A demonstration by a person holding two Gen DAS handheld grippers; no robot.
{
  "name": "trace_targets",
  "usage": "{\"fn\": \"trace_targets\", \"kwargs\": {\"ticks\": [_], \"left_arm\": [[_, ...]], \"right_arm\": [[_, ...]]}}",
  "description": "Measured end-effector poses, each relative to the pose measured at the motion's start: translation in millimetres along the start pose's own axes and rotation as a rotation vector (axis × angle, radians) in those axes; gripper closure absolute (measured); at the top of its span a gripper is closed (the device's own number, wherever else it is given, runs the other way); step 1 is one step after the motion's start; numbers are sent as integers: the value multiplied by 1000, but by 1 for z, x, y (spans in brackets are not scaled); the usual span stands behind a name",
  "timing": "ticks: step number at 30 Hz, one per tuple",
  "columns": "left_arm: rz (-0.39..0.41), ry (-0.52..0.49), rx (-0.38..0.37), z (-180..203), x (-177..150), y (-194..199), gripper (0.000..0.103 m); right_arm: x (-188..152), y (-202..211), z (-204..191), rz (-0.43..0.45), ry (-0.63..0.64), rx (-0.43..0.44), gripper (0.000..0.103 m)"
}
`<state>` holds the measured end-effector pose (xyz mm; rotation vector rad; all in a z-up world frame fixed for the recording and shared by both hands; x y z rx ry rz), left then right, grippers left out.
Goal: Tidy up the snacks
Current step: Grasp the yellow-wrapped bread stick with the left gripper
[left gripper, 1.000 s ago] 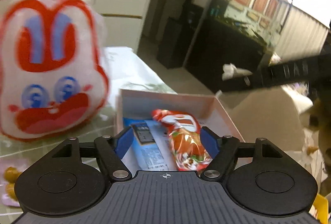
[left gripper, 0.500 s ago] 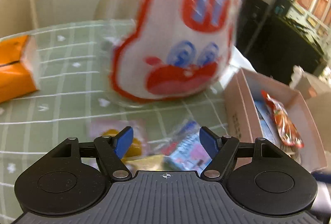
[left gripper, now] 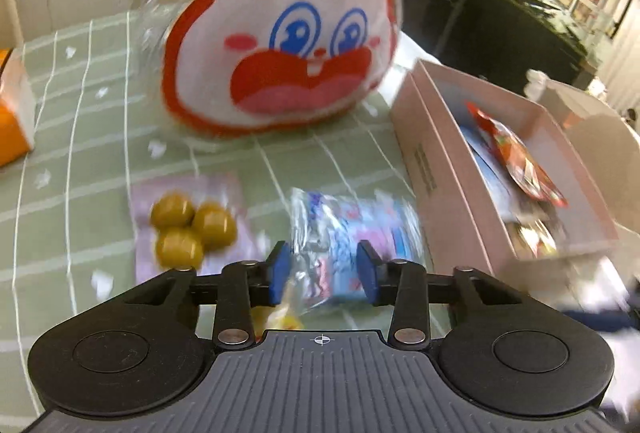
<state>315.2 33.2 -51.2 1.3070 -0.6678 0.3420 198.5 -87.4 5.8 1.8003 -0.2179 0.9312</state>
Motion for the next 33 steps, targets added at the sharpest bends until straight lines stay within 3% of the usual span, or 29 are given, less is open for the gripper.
{"fn": "trace_targets", "kwargs": {"ticks": [2, 4, 5, 11, 15, 18, 21, 23, 25, 29, 31, 33], "left_arm": [[-1, -9, -18, 0, -12, 10, 67], [-19, -8, -34, -2, -26, 18, 80], [-30, 0, -39, -3, -33, 20, 82], [-31, 96, -50, -8, -65, 46, 82], [-16, 123, 6, -9, -72, 61, 81], [19, 174, 33, -15, -67, 80, 80], [27, 199, 42, -18, -73, 98, 79], [30, 203, 54, -20, -81, 105, 79], [22, 226, 86, -24, -90, 106, 79], [-1, 258, 120, -29, -106, 109, 79], [-13, 248, 135, -30, -112, 113, 79], [-16, 223, 156, -28, -115, 117, 76]], "right_arm": [[2, -6, -4, 2, 3, 18, 46], [5, -14, -7, -1, -11, 32, 43], [7, -17, -7, 1, -26, 37, 43], [39, -25, -17, 53, -54, 69, 43], [87, -42, -18, -52, -24, 130, 42], [114, -76, -12, -204, -18, 204, 30], [126, -108, 2, -248, 25, 110, 30], [135, -125, 1, -233, 8, 138, 30], [139, -140, -5, -212, -89, 185, 30], [129, -170, -17, -168, -248, 133, 30], [126, -179, -28, -144, -225, 113, 24], [122, -183, -41, -145, -121, 77, 25]]}}
Point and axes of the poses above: each gripper's, at about its wrist camera, not at the fingertips, and y roughly against the way its jaws point, z to its right, x to its top, the point moved 9 cm from there along -y, roughly the way its jaws point, and after that the axes turned 9 degrees about x, right-handed, at the moved point
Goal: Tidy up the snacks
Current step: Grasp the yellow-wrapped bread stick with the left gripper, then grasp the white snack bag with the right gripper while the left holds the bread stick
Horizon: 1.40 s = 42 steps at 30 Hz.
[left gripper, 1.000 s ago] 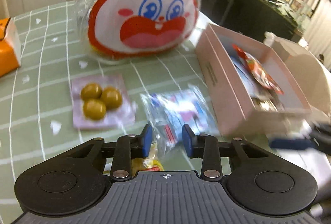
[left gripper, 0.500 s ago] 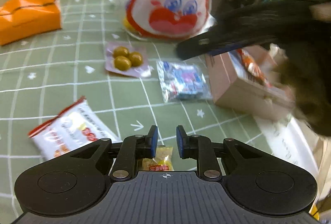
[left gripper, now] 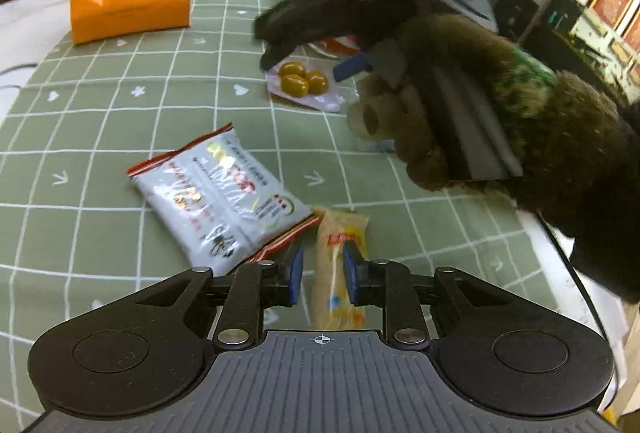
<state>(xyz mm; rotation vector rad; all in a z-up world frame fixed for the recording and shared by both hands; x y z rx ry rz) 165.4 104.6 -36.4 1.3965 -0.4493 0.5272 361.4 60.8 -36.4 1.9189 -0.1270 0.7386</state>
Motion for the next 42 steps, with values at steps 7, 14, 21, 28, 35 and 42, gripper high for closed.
{"fn": "trace_targets", "kwargs": {"ticks": [7, 14, 21, 28, 35, 42], "left_arm": [[-11, -46, 19, 7, -4, 6, 75], [-60, -70, 5, 21, -13, -1, 70], [-76, -84, -28, 37, -23, -4, 72], [5, 13, -19, 20, -18, 38, 73], [-10, 268, 136, -72, -13, 59, 73], [-53, 287, 66, -139, -2, 37, 73]], "right_arm": [[-29, 34, -23, -27, 249, -4, 75], [-70, 96, -17, -41, 238, 25, 97], [-117, 146, 10, -10, 205, 18, 96], [-146, 157, 18, 124, 209, -94, 42], [-165, 134, -34, 105, 86, -33, 32], [-137, 100, -120, 127, 201, 48, 31]]}}
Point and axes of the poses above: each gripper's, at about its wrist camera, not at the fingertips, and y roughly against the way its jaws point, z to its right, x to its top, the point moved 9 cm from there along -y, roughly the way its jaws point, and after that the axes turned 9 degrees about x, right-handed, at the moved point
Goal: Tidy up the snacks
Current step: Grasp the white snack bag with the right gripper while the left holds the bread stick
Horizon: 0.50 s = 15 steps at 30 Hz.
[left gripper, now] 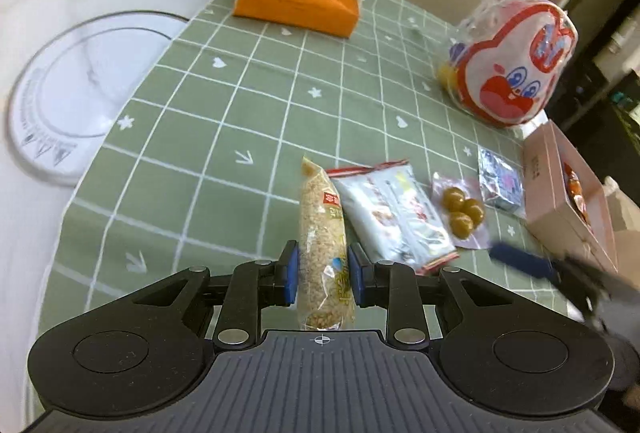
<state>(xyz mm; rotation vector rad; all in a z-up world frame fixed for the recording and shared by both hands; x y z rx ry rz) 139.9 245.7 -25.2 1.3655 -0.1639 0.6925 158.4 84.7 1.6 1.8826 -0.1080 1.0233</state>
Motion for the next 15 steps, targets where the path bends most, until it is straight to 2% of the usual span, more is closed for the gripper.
{"fn": "trace_targets", "kwargs": {"ticks": [2, 4, 7, 9, 10, 11, 14, 15], "left_arm": [[-5, -20, -12, -7, 5, -4, 73], [-10, -38, -46, -12, 9, -5, 73], [-30, -66, -80, -13, 8, -8, 73], [-41, -98, -99, -12, 6, -7, 73], [-46, -115, -109, -9, 4, -5, 73], [-51, -134, -123, -4, 1, -4, 73], [-69, -199, -190, 19, -8, 2, 73], [-75, -224, -212, 29, -13, 3, 73]], "right_arm": [[12, -25, -2, -13, -20, -38, 30], [12, -51, 1, -85, -62, -56, 29], [8, -58, 3, -110, -57, -108, 28], [2, -46, 4, -124, -88, -148, 30], [-1, -36, 6, -112, -112, -165, 34], [-5, -24, 7, -100, -134, -170, 42], [-25, 19, 12, -66, -199, -239, 49], [-33, 35, 15, -56, -210, -271, 56]]}}
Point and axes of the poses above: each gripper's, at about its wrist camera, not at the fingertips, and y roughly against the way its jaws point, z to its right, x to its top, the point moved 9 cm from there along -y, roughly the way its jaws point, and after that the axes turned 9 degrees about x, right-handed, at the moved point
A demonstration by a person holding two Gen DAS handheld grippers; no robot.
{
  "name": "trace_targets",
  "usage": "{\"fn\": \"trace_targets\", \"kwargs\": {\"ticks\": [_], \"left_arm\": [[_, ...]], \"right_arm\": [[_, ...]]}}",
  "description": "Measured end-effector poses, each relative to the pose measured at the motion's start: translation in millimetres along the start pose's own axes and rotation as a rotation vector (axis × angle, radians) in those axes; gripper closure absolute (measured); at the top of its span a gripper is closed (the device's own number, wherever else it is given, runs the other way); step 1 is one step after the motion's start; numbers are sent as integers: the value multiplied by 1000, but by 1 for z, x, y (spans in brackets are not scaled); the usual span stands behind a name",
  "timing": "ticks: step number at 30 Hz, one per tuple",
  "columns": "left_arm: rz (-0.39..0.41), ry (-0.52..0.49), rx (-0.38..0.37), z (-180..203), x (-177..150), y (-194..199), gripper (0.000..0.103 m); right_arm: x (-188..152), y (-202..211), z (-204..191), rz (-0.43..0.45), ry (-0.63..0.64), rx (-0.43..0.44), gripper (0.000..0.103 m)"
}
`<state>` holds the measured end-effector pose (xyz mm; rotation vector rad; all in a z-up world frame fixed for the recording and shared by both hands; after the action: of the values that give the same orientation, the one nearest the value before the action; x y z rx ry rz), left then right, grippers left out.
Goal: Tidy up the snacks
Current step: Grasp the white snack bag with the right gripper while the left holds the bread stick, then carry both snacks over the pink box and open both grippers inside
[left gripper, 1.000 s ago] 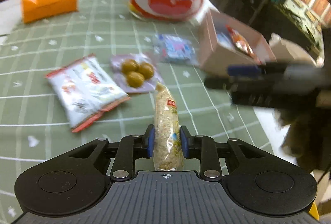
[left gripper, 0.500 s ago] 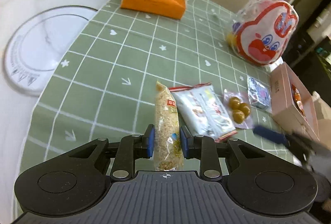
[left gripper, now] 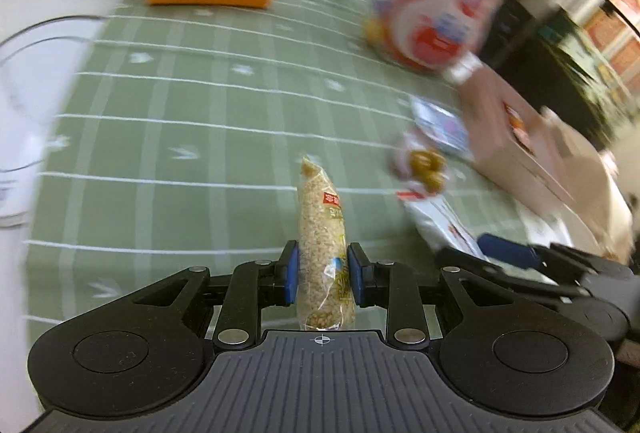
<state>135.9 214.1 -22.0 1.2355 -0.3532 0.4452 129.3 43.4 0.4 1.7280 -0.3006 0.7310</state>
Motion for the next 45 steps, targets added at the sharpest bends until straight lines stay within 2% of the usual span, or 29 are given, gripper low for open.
{"fn": "trace_targets", "kwargs": {"ticks": [2, 3, 4, 6, 7, 9, 11, 12, 13, 15, 19, 22, 25, 28, 40, 41, 45], "left_arm": [[-13, -48, -46, 25, -5, -2, 73], [-19, -70, -69, 37, -9, -3, 73], [-27, -92, -90, 49, -14, -4, 73], [-45, -132, -125, 72, -23, -7, 73], [-55, -155, -144, 84, -29, -9, 73], [-73, -192, -172, 102, -41, -15, 73], [-101, -213, -171, 116, -52, -23, 73], [-113, -227, -165, 120, -57, -25, 73], [-119, -245, -162, 125, -61, -26, 73], [-124, -257, -152, 128, -65, -28, 73], [-136, -272, -136, 136, -70, -28, 73], [-147, -275, -127, 140, -73, -27, 73], [-161, -270, -108, 140, -76, -29, 73], [-172, -261, -89, 142, -77, -31, 73], [-155, -233, 3, 159, -69, -37, 73], [-153, -228, 9, 160, -68, -37, 73], [-136, -205, 18, 169, -63, -36, 74]], "right_arm": [[-18, 23, 20, 4, -40, -63, 62], [-27, 33, 32, 6, -69, -94, 69], [-37, 41, 44, -2, -99, -128, 81], [-57, 55, 68, -22, -173, -181, 81], [-68, 60, 76, -26, -211, -178, 81], [-85, 73, 85, -23, -262, -159, 78], [-97, 86, 93, 7, -282, -169, 60], [-99, 90, 97, 35, -292, -186, 39], [-99, 94, 101, 69, -291, -197, 29], [-95, 95, 105, 116, -238, -193, 29], [-86, 73, 126, 68, -151, -194, 29], [-87, 54, 141, 13, -212, -133, 29], [-87, 47, 146, 12, -290, -59, 26], [-88, 42, 140, -7, -292, 7, 25], [-80, 26, 126, -80, -112, 51, 22], [-79, 26, 127, -82, -100, 45, 26], [-72, 45, 135, -44, -46, 47, 27]]}}
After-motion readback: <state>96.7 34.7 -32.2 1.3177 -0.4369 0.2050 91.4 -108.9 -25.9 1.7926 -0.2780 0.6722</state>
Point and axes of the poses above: each gripper's, at about its wrist camera, not at the fingertips, and y roughly against the way its jaws point, z to its right, x to its top, the point moved 9 cm from there along -y, roughly the way its jaws point, and after that the axes turned 9 degrees about x, right-handed, at the moved point
